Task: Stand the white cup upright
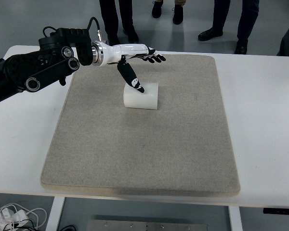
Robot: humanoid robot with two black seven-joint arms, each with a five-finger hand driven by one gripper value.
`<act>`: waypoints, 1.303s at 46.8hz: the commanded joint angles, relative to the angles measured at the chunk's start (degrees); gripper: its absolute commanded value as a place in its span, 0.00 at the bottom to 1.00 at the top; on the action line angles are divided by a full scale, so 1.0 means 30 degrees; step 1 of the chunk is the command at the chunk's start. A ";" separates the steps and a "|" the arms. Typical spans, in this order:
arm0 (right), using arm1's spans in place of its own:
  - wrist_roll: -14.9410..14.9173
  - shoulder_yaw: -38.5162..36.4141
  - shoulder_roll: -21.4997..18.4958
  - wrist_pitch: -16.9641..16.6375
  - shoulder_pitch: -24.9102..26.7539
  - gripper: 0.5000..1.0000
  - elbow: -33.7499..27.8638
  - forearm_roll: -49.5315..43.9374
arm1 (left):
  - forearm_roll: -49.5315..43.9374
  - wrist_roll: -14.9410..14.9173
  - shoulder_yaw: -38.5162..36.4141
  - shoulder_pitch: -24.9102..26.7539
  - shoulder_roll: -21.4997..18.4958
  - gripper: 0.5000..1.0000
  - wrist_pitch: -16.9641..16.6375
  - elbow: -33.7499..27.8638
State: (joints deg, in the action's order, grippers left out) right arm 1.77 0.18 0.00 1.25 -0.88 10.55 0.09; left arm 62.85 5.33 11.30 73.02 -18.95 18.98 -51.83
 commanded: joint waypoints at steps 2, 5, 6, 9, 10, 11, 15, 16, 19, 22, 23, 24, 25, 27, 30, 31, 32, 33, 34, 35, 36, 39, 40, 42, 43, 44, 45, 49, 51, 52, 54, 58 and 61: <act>-0.0003 0.0000 0.0000 0.0021 -0.0001 0.90 0.0000 -0.0002 | -0.0003 -0.0078 -0.0750 0.0212 0.0134 0.95 -0.0027 -0.0008; -0.0003 0.0000 0.0000 -0.0008 -0.0001 0.90 0.0000 -0.0002 | -0.0003 -0.0225 -0.0809 0.0212 0.0134 0.95 -0.0027 -0.0008; -0.0003 0.0000 0.0000 -0.0008 -0.0001 0.90 0.0000 -0.0002 | -0.0003 -0.0254 -0.0838 0.0183 0.0134 0.95 -0.0027 -0.0008; -0.0003 0.0000 0.0000 -0.0008 -0.0001 0.90 0.0000 -0.0002 | -0.0003 -0.0459 -0.0838 0.0154 0.0134 0.95 -0.0027 0.0050; -0.0003 0.0000 0.0000 0.0021 -0.0001 0.90 0.0000 -0.0002 | -0.0003 -0.0518 -0.0838 0.0154 0.0221 0.95 -0.0027 0.0079; -0.0003 0.0000 0.0000 -0.0008 -0.0001 0.90 0.0000 -0.0002 | -0.0003 -0.0576 -0.0838 0.0125 0.0309 0.95 -0.0027 0.0109; -0.0003 0.0000 0.0000 -0.0008 -0.0001 0.90 0.0000 -0.0002 | -0.0003 -0.0840 -0.0897 0.0095 0.0544 0.95 -0.0027 0.0167; -0.0003 0.0000 0.0000 -0.0008 -0.0001 0.90 0.0000 -0.0002 | -0.0003 -0.0898 -0.0955 0.0095 0.0602 0.94 -0.0027 0.0196; -0.0003 0.0000 0.0000 -0.0008 -0.0001 0.90 0.0000 -0.0002 | -0.0003 -0.0987 -0.1277 0.0125 0.0778 0.94 -0.0056 0.0255; -0.0003 0.0000 0.0000 -0.0008 -0.0001 0.90 0.0000 -0.0002 | -0.0003 -0.0987 -0.1541 0.0095 0.1041 0.94 -0.0085 0.0372; -0.0003 0.0000 0.0000 -0.0008 -0.0001 0.90 0.0000 -0.0002 | -0.0003 -0.1016 -0.1571 0.0066 0.1100 0.94 -0.0086 0.0402; -0.0003 0.0000 0.0000 -0.0008 -0.0001 0.90 0.0000 -0.0002 | -0.0003 -0.1045 -0.1600 0.0037 0.1130 0.94 -0.0086 0.0402; -0.0003 0.0000 0.0000 0.0021 -0.0001 0.90 0.0000 -0.0002 | -0.0003 -0.1046 -0.1658 0.0008 0.1188 0.94 -0.0086 0.0402; -0.0003 0.0000 0.0000 0.0021 -0.0001 0.90 0.0000 -0.0002 | -0.0003 -0.1075 -0.1717 0.0007 0.1189 0.94 -0.0144 0.0402; -0.0003 0.0000 0.0000 -0.0008 -0.0001 0.90 0.0000 -0.0002 | -0.0003 -0.1075 -0.1863 -0.0022 0.1247 0.94 -0.0174 0.0431; -0.0003 0.0000 0.0000 -0.0008 -0.0001 0.90 0.0000 -0.0002 | -0.0003 -0.1075 -0.1980 -0.0022 0.1334 0.94 -0.0203 0.0460; -0.0003 0.0000 0.0000 -0.0008 -0.0001 0.90 0.0000 -0.0002 | -0.0003 -0.1075 -0.2010 -0.0051 0.1364 0.94 -0.0203 0.0489; -0.0003 0.0000 0.0000 0.0021 -0.0001 0.90 0.0000 -0.0002 | -0.0003 -0.1075 -0.2068 -0.0051 0.1422 0.94 -0.0232 0.0577; -0.0003 0.0000 0.0000 0.0021 -0.0001 0.90 0.0000 -0.0002 | -0.0003 -0.1075 -0.2127 -0.0051 0.1452 0.94 -0.0232 0.0665; -0.0003 0.0000 0.0000 -0.0008 -0.0001 0.90 0.0000 -0.0002 | -0.0003 -0.1075 -0.2127 -0.0051 0.1510 0.94 -0.0232 0.0753; -0.0003 0.0000 0.0000 -0.0008 -0.0001 0.90 0.0000 0.0027 | -0.0003 -0.1075 -0.2128 -0.0051 0.1540 0.94 -0.0232 0.0811; -0.0003 0.0000 0.0000 -0.0008 -0.0001 0.90 0.0000 -0.0002 | -0.0003 -0.1075 -0.2157 -0.0110 0.1715 0.94 -0.0262 0.0929; -0.0003 0.0000 0.0000 -0.0008 -0.0001 0.90 0.0000 -0.0002 | -0.0003 -0.1075 -0.2157 -0.0110 0.1716 0.94 -0.0262 0.0958; -0.0003 0.0000 0.0000 -0.0008 -0.0001 0.90 0.0000 -0.0002 | -0.0003 -0.1075 -0.2215 -0.0110 0.1745 0.93 -0.0262 0.0958; -0.0003 0.0000 0.0000 0.0021 -0.0001 0.90 0.0000 -0.0002 | -0.0003 -0.1075 -0.2244 -0.0110 0.1745 0.92 -0.0262 0.0958; -0.0003 0.0000 0.0000 0.0021 -0.0001 0.90 0.0000 -0.0002 | -0.0003 -0.1075 -0.2274 -0.0081 0.1774 0.91 -0.0262 0.0958; -0.0003 0.0000 0.0000 0.0021 -0.0001 0.90 0.0000 -0.0002 | -0.0003 -0.1075 -0.2274 -0.0081 0.1803 0.91 -0.0262 0.0987; -0.0003 0.0000 0.0000 -0.0008 -0.0001 0.90 0.0000 -0.0002 | 0.0055 -0.1104 -0.2303 -0.0110 0.1891 0.88 -0.0291 0.1046; -0.0003 0.0000 0.0000 -0.0008 -0.0001 0.90 0.0000 -0.0002 | 0.0143 -0.1075 -0.2449 -0.0110 0.1892 0.85 -0.0291 0.1163; -0.0003 0.0000 0.0000 0.0021 -0.0001 0.90 0.0000 -0.0002 | 0.0143 -0.1075 -0.2479 -0.0110 0.1892 0.82 -0.0291 0.1193; -0.0003 0.0000 0.0000 -0.0008 -0.0001 0.90 0.0000 -0.0002 | 0.0143 -0.1075 -0.2625 -0.0110 0.1950 0.80 -0.0291 0.1193; -0.0003 0.0000 0.0000 -0.0008 -0.0001 0.90 0.0000 -0.0002 | 0.0143 -0.1075 -0.2743 -0.0110 0.2009 0.67 -0.0349 0.1222; -0.0003 0.0000 0.0000 -0.0008 -0.0001 0.90 0.0000 -0.0002 | 0.0172 -0.1075 -0.2772 -0.0110 0.2009 0.58 -0.0349 0.1222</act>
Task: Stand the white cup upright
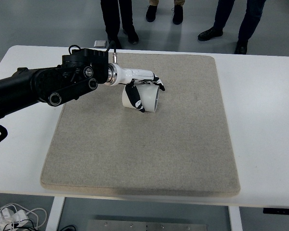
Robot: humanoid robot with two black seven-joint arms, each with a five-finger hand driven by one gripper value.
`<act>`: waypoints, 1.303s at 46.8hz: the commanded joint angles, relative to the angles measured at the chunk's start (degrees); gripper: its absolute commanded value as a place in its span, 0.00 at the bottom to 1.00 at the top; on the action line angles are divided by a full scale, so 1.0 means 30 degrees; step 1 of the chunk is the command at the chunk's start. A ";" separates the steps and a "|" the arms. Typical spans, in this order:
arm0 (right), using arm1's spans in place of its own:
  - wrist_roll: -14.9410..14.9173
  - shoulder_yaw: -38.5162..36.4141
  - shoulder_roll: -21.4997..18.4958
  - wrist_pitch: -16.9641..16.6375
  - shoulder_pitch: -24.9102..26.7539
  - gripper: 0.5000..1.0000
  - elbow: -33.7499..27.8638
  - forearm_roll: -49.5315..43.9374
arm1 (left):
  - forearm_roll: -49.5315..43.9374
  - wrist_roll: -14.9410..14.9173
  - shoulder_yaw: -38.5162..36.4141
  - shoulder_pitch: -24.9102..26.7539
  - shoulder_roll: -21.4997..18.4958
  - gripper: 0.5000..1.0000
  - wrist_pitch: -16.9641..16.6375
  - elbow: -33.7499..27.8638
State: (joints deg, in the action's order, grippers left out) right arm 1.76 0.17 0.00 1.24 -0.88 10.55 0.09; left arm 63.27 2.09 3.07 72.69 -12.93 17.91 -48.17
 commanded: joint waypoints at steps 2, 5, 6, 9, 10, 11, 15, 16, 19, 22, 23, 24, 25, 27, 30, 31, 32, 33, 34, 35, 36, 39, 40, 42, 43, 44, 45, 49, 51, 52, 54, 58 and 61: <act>0.0001 0.0000 0.0000 -0.0005 0.0000 0.90 0.0000 -0.0001 | 0.0032 0.0005 -0.0028 0.0028 0.0005 0.51 0.0006 0.0002; 0.0001 0.0000 0.0000 -0.0004 0.0000 0.90 0.0000 -0.0001 | 0.0032 0.0005 -0.0028 0.0028 0.0005 0.41 -0.0023 0.0002; 0.0001 0.0000 0.0000 -0.0005 0.0000 0.90 0.0000 -0.0001 | 0.0003 0.0005 -0.0028 0.0028 0.0005 0.40 -0.0023 0.0002; 0.0001 0.0000 0.0000 -0.0004 0.0000 0.90 0.0000 -0.0001 | -0.0055 0.0005 0.0059 0.0057 0.0005 0.20 -0.0082 0.0002; 0.0001 0.0000 0.0000 -0.0005 0.0000 0.90 0.0000 0.0028 | -0.0084 0.0005 0.0147 0.0086 0.0005 0.16 -0.0082 0.0002; 0.0001 0.0000 0.0000 -0.0005 0.0000 0.90 0.0000 0.0000 | -0.0143 -0.0024 0.0206 0.0115 0.0005 0.14 -0.0082 0.0002; 0.0001 0.0000 0.0000 -0.0004 0.0000 0.90 0.0000 -0.0001 | -0.0494 -0.0024 0.0352 0.0203 0.0005 0.12 -0.0111 0.0002; 0.0001 0.0000 0.0000 -0.0005 0.0000 0.90 0.0000 -0.0001 | -0.0524 0.0005 0.0469 0.0204 0.0005 0.12 -0.0111 0.0002; 0.0001 0.0000 0.0000 -0.0005 0.0000 0.90 0.0000 -0.0001 | -0.0874 0.0005 0.1258 0.0175 -0.0024 0.11 -0.0082 0.0031; 0.0001 0.0000 0.0000 -0.0005 0.0000 0.90 0.0000 -0.0001 | -0.1226 0.0005 0.2079 0.0087 -0.0024 0.11 -0.0053 0.0323; 0.0001 0.0000 0.0000 -0.0005 0.0000 0.90 0.0000 -0.0001 | -0.1314 0.0034 0.2284 0.0057 -0.0024 0.11 -0.0024 0.0411; 0.0001 0.0000 0.0000 -0.0005 0.0000 0.90 0.0000 -0.0001 | -0.1373 0.0034 0.2460 0.0028 -0.0024 0.11 -0.0023 0.0470; 0.0001 0.0000 0.0000 -0.0005 0.0000 0.90 0.0000 -0.0001 | -0.1461 0.0063 0.2636 -0.0001 -0.0024 0.11 0.0006 0.0529; 0.0001 0.0000 0.0000 -0.0005 0.0000 0.90 0.0000 -0.0001 | -0.1753 0.0122 0.2929 -0.0031 -0.0024 0.11 0.0035 0.0558; 0.0001 0.0000 0.0000 0.0024 0.0000 0.90 0.0000 0.0000 | -0.2601 0.0151 0.3369 -0.0148 -0.0024 0.11 0.0035 0.0617; 0.0001 0.0000 0.0000 -0.0004 0.0000 0.90 0.0000 -0.0001 | -0.2952 0.0152 0.3457 -0.0177 -0.0024 0.11 0.0035 0.0617; 0.0001 0.0000 0.0000 -0.0005 0.0000 0.90 0.0000 -0.0001 | -0.3362 0.0181 0.3545 -0.0235 -0.0024 0.11 0.0035 0.0646; 0.0001 0.0000 0.0000 -0.0005 0.0000 0.90 0.0000 -0.0001 | -0.3772 0.0181 0.3575 -0.0236 -0.0024 0.11 0.0064 0.0647; 0.0001 0.0000 0.0000 -0.0005 0.0000 0.90 0.0000 -0.0001 | -0.4211 0.0210 0.3604 -0.0236 -0.0024 0.11 0.0064 0.0676; 0.0001 0.0000 0.0000 -0.0005 0.0000 0.90 0.0000 -0.0001 | -0.4680 0.0239 0.3634 -0.0236 -0.0024 0.11 0.0064 0.0734; 0.0001 0.0000 0.0000 0.0024 0.0000 0.90 0.0000 -0.0001 | -0.5148 0.0269 0.3634 -0.0236 -0.0024 0.11 0.0093 0.0821; 0.0001 0.0000 0.0000 -0.0005 0.0000 0.90 0.0000 -0.0001 | -0.6642 0.0356 0.3663 -0.0236 -0.0024 0.11 0.0152 0.1231; 0.0001 0.0000 0.0000 0.0024 0.0000 0.90 0.0000 -0.0001 | -0.7140 0.0386 0.3663 -0.0236 -0.0024 0.11 0.0181 0.1377; 0.0001 0.0000 0.0000 -0.0005 0.0000 0.90 0.0000 -0.0001 | -0.8107 0.0444 0.3663 -0.0265 -0.0024 0.11 0.0211 0.1641; 0.0001 0.0000 0.0000 -0.0005 0.0000 0.90 0.0000 -0.0001 | -0.8576 0.0474 0.3663 -0.0265 -0.0024 0.11 0.0240 0.1788; 0.0001 0.0000 0.0000 -0.0005 0.0000 0.90 0.0000 -0.0001 | -0.9074 0.0561 0.3663 -0.0294 -0.0024 0.11 0.0269 0.1876; 0.0001 0.0000 0.0000 -0.0005 0.0000 0.90 0.0000 -0.0001 | -0.9543 0.0649 0.3692 -0.0294 -0.0024 0.11 0.0328 0.1993; 0.0001 0.0000 0.0000 -0.0004 0.0000 0.90 0.0000 -0.0001 | -1.1360 0.1059 0.3693 -0.0411 -0.0024 0.11 0.0445 0.2374; 0.0001 0.0000 0.0000 0.0024 0.0000 0.90 0.0000 -0.0001 | -1.2093 0.1322 0.3722 -0.0441 -0.0053 0.11 0.0445 0.2579; 0.0001 0.0000 0.0000 -0.0004 0.0000 0.90 0.0000 -0.0001 | -1.2415 0.1497 0.3780 -0.0470 -0.0054 0.11 0.0445 0.2696; 0.0001 0.0000 0.0000 -0.0005 0.0000 0.90 0.0000 -0.0001 | -1.2973 0.1791 0.4043 -0.0558 -0.0054 0.11 0.0504 0.2901; 0.0001 0.0000 0.0000 0.0024 0.0000 0.90 0.0000 0.0000 | -1.3619 0.2231 0.4920 -0.1055 -0.0054 0.11 0.0884 0.3341; 0.0001 0.0000 0.0000 0.0024 0.0000 0.90 0.0000 -0.0001 | -1.3708 0.2407 0.5945 -0.1523 -0.0054 0.11 0.1177 0.3575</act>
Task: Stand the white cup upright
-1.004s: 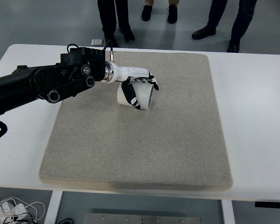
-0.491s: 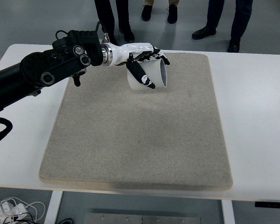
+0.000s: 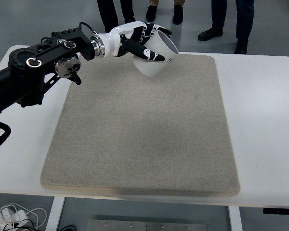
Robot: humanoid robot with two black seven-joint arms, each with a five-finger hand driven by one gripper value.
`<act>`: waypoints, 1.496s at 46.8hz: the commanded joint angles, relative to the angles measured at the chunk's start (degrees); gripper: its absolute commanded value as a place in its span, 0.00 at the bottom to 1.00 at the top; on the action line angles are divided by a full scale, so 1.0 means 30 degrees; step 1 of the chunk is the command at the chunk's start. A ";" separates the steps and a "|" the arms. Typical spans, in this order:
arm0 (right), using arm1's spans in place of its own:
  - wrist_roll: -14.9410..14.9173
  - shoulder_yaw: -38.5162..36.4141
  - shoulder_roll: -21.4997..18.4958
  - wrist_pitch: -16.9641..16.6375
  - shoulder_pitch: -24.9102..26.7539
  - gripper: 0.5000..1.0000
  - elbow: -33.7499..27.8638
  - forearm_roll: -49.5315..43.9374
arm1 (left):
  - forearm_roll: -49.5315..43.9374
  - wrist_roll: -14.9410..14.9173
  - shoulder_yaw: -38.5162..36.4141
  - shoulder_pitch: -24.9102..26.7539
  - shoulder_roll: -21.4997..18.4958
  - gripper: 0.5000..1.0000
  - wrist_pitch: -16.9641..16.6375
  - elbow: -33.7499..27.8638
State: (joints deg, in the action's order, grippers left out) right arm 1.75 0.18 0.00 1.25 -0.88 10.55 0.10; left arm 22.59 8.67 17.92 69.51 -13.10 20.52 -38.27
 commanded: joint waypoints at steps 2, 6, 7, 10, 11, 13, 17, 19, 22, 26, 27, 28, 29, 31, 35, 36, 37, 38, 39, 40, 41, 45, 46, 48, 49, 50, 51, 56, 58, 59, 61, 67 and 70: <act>0.0003 0.0000 0.0000 -0.0006 0.0000 0.90 0.0000 -0.0003 | -0.0147 0.0275 0.1786 -0.0873 0.0003 0.11 0.0541 0.0453; 0.0003 0.0000 0.0000 0.0023 0.0000 0.90 0.0000 -0.0003 | -0.0147 0.0509 0.3368 -0.1693 0.0032 0.11 0.0952 0.0717; 0.0003 0.0000 0.0000 -0.0006 0.0000 0.90 0.0000 -0.0003 | -0.0147 0.0539 0.3691 -0.1870 0.0032 0.11 0.1011 0.0746; 0.0003 0.0000 0.0000 -0.0006 0.0000 0.90 0.0000 -0.0003 | -0.0147 0.0889 0.4483 -0.2310 0.0061 0.12 0.1099 0.0834; 0.0003 0.0000 0.0000 -0.0006 0.0000 0.90 0.0000 -0.0003 | -0.0147 0.1065 0.4689 -0.2427 0.0061 0.12 0.1099 0.0863; 0.0003 0.0000 0.0000 0.0023 0.0000 0.90 0.0000 -0.0003 | -0.0147 0.1591 0.4953 -0.2603 0.0061 0.13 0.1099 0.0864; 0.0003 0.0000 0.0000 -0.0006 0.0000 0.90 0.0000 -0.0003 | -0.0206 0.2704 0.5072 -0.2984 0.0237 0.14 0.1099 0.0893; 0.0003 0.0000 0.0000 -0.0006 0.0000 0.90 0.0000 0.0026 | -0.0264 0.3232 0.5159 -0.3189 0.0354 0.14 0.1099 0.0951; 0.0003 0.0000 0.0000 -0.0006 0.0000 0.90 0.0000 -0.0003 | -0.0702 0.3760 0.5130 -0.3423 0.0384 0.14 0.1128 0.1098; 0.0003 0.0000 0.0000 -0.0006 0.0000 0.90 0.0000 -0.0003 | -0.1522 0.4375 0.5130 -0.3862 0.0617 0.14 0.1216 0.1215; 0.0003 0.0000 0.0000 -0.0006 0.0000 0.90 0.0000 -0.0003 | -0.1669 0.4580 0.5101 -0.3950 0.0647 0.14 0.1245 0.1273; 0.0003 0.0000 0.0000 -0.0006 0.0000 0.90 0.0000 -0.0003 | -0.1758 0.4785 0.5101 -0.4009 0.0647 0.14 0.1274 0.1332; 0.0003 0.0000 0.0000 -0.0006 0.0000 0.90 0.0000 -0.0003 | -0.1759 0.4990 0.5130 -0.4068 0.0676 0.14 0.1333 0.1420; 0.0003 0.0000 0.0000 -0.0006 0.0000 0.90 0.0000 -0.0003 | -0.1759 0.5488 0.5101 -0.4156 0.0764 0.14 0.1392 0.1508; 0.0003 0.0000 0.0000 0.0023 0.0000 0.90 0.0000 -0.0003 | -0.1788 0.6221 0.5101 -0.4332 0.0911 0.14 0.1596 0.2005; 0.0003 0.0000 0.0000 -0.0006 0.0000 0.90 0.0000 -0.0003 | -0.1759 0.6368 0.5101 -0.4361 0.0940 0.14 0.1684 0.2122; 0.0003 0.0000 0.0000 -0.0006 0.0000 0.90 0.0000 -0.0003 | -0.1788 0.6514 0.5101 -0.4362 0.0940 0.14 0.1772 0.2269; 0.0003 0.0000 0.0000 -0.0006 0.0000 0.90 0.0000 -0.0003 | -0.1759 0.6661 0.5101 -0.4391 0.0998 0.14 0.1831 0.2357; 0.0003 0.0000 0.0000 0.0023 0.0000 0.90 0.0000 -0.0003 | -0.1759 0.6894 0.5072 -0.4449 0.1057 0.14 0.1947 0.2503; 0.0003 0.0000 0.0000 -0.0006 0.0000 0.90 0.0000 -0.0003 | -0.1730 0.7100 0.5072 -0.4478 0.1086 0.14 0.2007 0.2591; 0.0003 0.0000 0.0000 -0.0006 0.0000 0.90 0.0000 -0.0003 | -0.1729 0.7334 0.5072 -0.4537 0.1087 0.14 0.2094 0.2737; 0.0003 0.0000 0.0000 -0.0006 0.0000 0.90 0.0000 -0.0003 | -0.1554 0.8271 0.4867 -0.4625 0.1116 0.15 0.2271 0.3148; 0.0003 0.0000 0.0000 -0.0006 0.0000 0.90 0.0000 -0.0003 | -0.1525 0.8477 0.4866 -0.4625 0.1116 0.15 0.2271 0.3236; 0.0003 0.0000 0.0000 -0.0006 0.0000 0.90 0.0000 -0.0003 | -0.1524 0.8778 0.4808 -0.4684 0.1116 0.16 0.2329 0.3412; 0.0003 0.0000 0.0000 -0.0006 0.0000 0.90 0.0000 -0.0003 | -0.1495 0.8778 0.4808 -0.4713 0.1116 0.16 0.2358 0.3500; 0.0003 0.0000 0.0000 -0.0006 0.0000 0.90 0.0000 -0.0003 | -0.1437 0.8778 0.4779 -0.4771 0.1116 0.16 0.2359 0.3558; 0.0003 0.0000 0.0000 -0.0006 0.0000 0.90 0.0000 -0.0003 | -0.1407 0.8778 0.4750 -0.4801 0.1116 0.16 0.2417 0.3646; 0.0003 0.0000 0.0000 -0.0006 0.0000 0.90 0.0000 -0.0003 | -0.0882 0.8778 0.4720 -0.4976 0.1116 0.16 0.2505 0.3881; 0.0003 0.0000 0.0000 -0.0006 0.0000 0.90 0.0000 -0.0003 | -0.0384 0.8778 0.4720 -0.5064 0.1145 0.16 0.2505 0.4027; 0.0003 0.0000 0.0000 -0.0006 0.0000 0.90 0.0000 -0.0003 | -0.0063 0.8778 0.4691 -0.5094 0.1145 0.16 0.2505 0.4086; 0.0003 0.0000 0.0000 -0.0006 0.0000 0.90 0.0000 -0.0003 | 0.0524 0.8778 0.4720 -0.5094 0.1145 0.16 0.2476 0.4232; 0.0003 0.0000 0.0000 -0.0006 0.0000 0.90 0.0000 -0.0003 | 0.1288 0.8778 0.4691 -0.5182 0.1145 0.16 0.2476 0.4379; 0.0003 0.0000 0.0000 0.0023 0.0000 0.90 0.0000 -0.0003 | 0.1405 0.8778 0.4516 -0.5357 0.1145 0.16 0.2447 0.4613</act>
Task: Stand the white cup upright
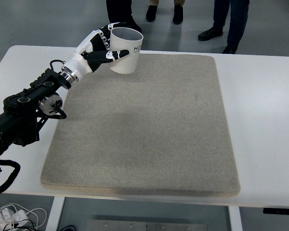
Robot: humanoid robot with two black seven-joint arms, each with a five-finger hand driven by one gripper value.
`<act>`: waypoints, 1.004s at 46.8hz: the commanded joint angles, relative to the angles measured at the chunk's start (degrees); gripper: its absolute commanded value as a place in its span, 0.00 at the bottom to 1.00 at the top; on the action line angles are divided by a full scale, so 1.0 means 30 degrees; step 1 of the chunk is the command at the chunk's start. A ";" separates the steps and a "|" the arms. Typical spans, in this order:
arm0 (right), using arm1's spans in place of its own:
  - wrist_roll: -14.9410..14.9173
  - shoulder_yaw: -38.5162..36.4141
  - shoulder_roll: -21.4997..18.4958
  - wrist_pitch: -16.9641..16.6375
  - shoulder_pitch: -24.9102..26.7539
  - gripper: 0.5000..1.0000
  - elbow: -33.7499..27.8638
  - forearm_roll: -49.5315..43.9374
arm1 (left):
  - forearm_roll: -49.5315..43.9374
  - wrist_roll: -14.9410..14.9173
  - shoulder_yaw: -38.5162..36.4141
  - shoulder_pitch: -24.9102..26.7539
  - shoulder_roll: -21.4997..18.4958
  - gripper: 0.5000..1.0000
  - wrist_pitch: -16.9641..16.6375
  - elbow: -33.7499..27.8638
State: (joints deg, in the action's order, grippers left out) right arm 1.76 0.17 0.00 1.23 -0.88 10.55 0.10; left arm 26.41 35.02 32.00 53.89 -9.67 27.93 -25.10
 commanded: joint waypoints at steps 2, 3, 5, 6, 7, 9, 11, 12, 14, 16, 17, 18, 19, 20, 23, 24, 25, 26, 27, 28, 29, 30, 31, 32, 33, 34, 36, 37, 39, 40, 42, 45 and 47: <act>0.0001 0.0000 0.0000 -0.0001 0.0000 0.90 0.0000 -0.0003 | 0.0221 -0.0006 -0.0382 -0.0152 0.0029 0.16 -0.0082 0.0280; 0.0001 0.0000 0.0000 0.0028 0.0000 0.90 0.0000 -0.0003 | 0.0279 -0.0006 -0.0499 -0.0152 0.0087 0.16 -0.0140 0.0280; 0.0001 0.0000 0.0000 -0.0001 0.0000 0.90 0.0000 -0.0003 | 0.0367 -0.0006 -0.0821 -0.0181 0.0175 0.16 -0.0257 0.0338; 0.0001 0.0000 0.0000 -0.0001 0.0000 0.90 0.0000 -0.0003 | 0.0368 -0.0006 -0.0967 -0.0182 0.0175 0.16 -0.0287 0.0425; 0.0001 0.0000 0.0000 -0.0001 0.0000 0.90 0.0000 -0.0003 | 0.0368 -0.0006 -0.1114 -0.0182 0.0175 0.16 -0.0374 0.0542; 0.0001 0.0000 0.0000 -0.0001 0.0000 0.90 0.0000 -0.0003 | 0.0368 -0.0006 -0.1320 -0.0182 0.0233 0.16 -0.0550 0.0718; 0.0001 0.0000 0.0000 -0.0001 0.0000 0.90 0.0000 -0.0003 | 0.0368 -0.0006 -0.1612 -0.0182 0.0321 0.16 -0.0668 0.0836; 0.0001 0.0000 0.0000 0.0028 0.0000 0.90 0.0000 -0.0003 | 0.0368 -0.0006 -0.1758 -0.0182 0.0322 0.16 -0.0755 0.0865; 0.0001 0.0000 0.0000 -0.0001 0.0000 0.90 0.0000 -0.0003 | 0.0368 -0.0006 -0.2051 -0.0182 0.0322 0.16 -0.0931 0.0953; 0.0001 0.0000 0.0000 -0.0001 0.0000 0.90 0.0000 -0.0003 | 0.0368 -0.0006 -0.2286 -0.0211 0.0322 0.16 -0.1048 0.0954; 0.0001 0.0000 0.0000 -0.0001 0.0000 0.90 0.0000 -0.0003 | 0.0368 -0.0006 -0.2345 -0.0211 0.0322 0.16 -0.1136 0.0954; 0.0001 0.0000 0.0000 0.0028 0.0000 0.90 0.0000 -0.0003 | 0.0368 -0.0006 -0.2462 -0.0211 0.0351 0.16 -0.1224 0.0983; 0.0001 0.0000 0.0000 -0.0001 0.0000 0.90 0.0000 -0.0003 | 0.0368 -0.0006 -0.2550 -0.0211 0.0351 0.16 -0.1341 0.0983; 0.0001 0.0000 0.0000 -0.0001 0.0000 0.90 0.0000 -0.0003 | 0.0368 -0.0006 -0.2696 -0.0211 0.0351 0.16 -0.1458 0.0983; 0.0001 0.0000 0.0000 -0.0001 0.0000 0.90 0.0000 -0.0003 | 0.0368 -0.0006 -0.3019 -0.0211 0.0351 0.16 -0.1897 0.0954; 0.0001 0.0000 0.0000 0.0028 0.0000 0.90 0.0000 -0.0003 | 0.0368 -0.0006 -0.3107 -0.0211 0.0380 0.16 -0.2015 0.0954; 0.0001 0.0000 0.0000 -0.0001 0.0000 0.90 0.0000 -0.0003 | 0.0368 -0.0006 -0.3195 -0.0211 0.0467 0.16 -0.2132 0.0954; 0.0001 0.0000 0.0000 -0.0001 0.0000 0.90 0.0000 -0.0003 | 0.0368 -0.0006 -0.3282 -0.0211 0.0526 0.16 -0.2278 0.0954; 0.0001 0.0000 0.0000 -0.0001 0.0000 0.90 0.0000 -0.0003 | 0.0368 -0.0006 -0.3399 -0.0211 0.0556 0.16 -0.2396 0.0954; 0.0001 0.0000 0.0000 0.0028 0.0000 0.90 0.0000 -0.0003 | 0.0368 -0.0006 -0.3545 -0.0211 0.0556 0.16 -0.2484 0.0954; 0.0001 0.0000 0.0000 -0.0001 0.0000 0.90 0.0000 -0.0003 | 0.0368 -0.0006 -0.3605 -0.0211 0.0585 0.16 -0.2572 0.0954; 0.0001 0.0000 0.0000 -0.0001 0.0000 0.90 0.0000 -0.0003 | 0.0368 -0.0006 -0.3664 -0.0211 0.0585 0.16 -0.2601 0.0954; 0.0001 0.0000 0.0000 -0.0001 0.0000 0.90 0.0000 -0.0003 | 0.0368 -0.0006 -0.3693 -0.0211 0.0585 0.16 -0.2631 0.0954; 0.0001 0.0000 0.0000 -0.0001 0.0000 0.90 0.0000 -0.0003 | 0.0368 -0.0006 -0.3693 -0.0211 0.0585 0.16 -0.2660 0.0954; 0.0001 0.0000 0.0000 -0.0001 0.0000 0.90 0.0000 -0.0003 | 0.0368 -0.0006 -0.3693 -0.0211 0.0585 0.15 -0.2747 0.0954; 0.0001 0.0000 0.0000 -0.0001 0.0000 0.90 0.0000 -0.0003 | 0.0397 -0.0006 -0.3693 -0.0211 0.0585 0.15 -0.2835 0.0954; 0.0001 0.0000 0.0000 0.0028 0.0000 0.90 0.0000 -0.0003 | 0.0368 -0.0006 -0.3693 -0.0211 0.0615 0.15 -0.3011 0.0925; 0.0001 0.0000 0.0000 0.0028 0.0000 0.90 0.0000 -0.0003 | 0.0397 -0.0006 -0.3693 -0.0211 0.0615 0.15 -0.3070 0.0924; 0.0001 0.0000 0.0000 -0.0001 0.0000 0.90 0.0000 -0.0003 | 0.0397 -0.0006 -0.3723 -0.0211 0.0615 0.15 -0.3158 0.0895; 0.0001 0.0000 0.0000 -0.0001 0.0000 0.90 0.0000 -0.0003 | 0.0426 -0.0006 -0.3723 -0.0211 0.0615 0.15 -0.3216 0.0895; 0.0001 0.0000 0.0000 0.0028 0.0000 0.90 0.0000 -0.0003 | 0.0514 -0.0006 -0.3723 -0.0211 0.0615 0.15 -0.3275 0.0866; 0.0001 0.0000 0.0000 -0.0001 0.0000 0.90 0.0000 -0.0003 | 0.0923 -0.0006 -0.3723 -0.0211 0.0615 0.16 -0.3451 0.0836; 0.0001 0.0000 0.0000 -0.0001 0.0000 0.90 0.0000 -0.0003 | 0.1275 -0.0006 -0.3693 -0.0211 0.0615 0.16 -0.3655 0.0836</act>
State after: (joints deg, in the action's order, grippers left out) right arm 1.75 0.18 0.00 1.25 -0.88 10.55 0.08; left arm 28.75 35.00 20.83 53.26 -7.82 17.78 -22.59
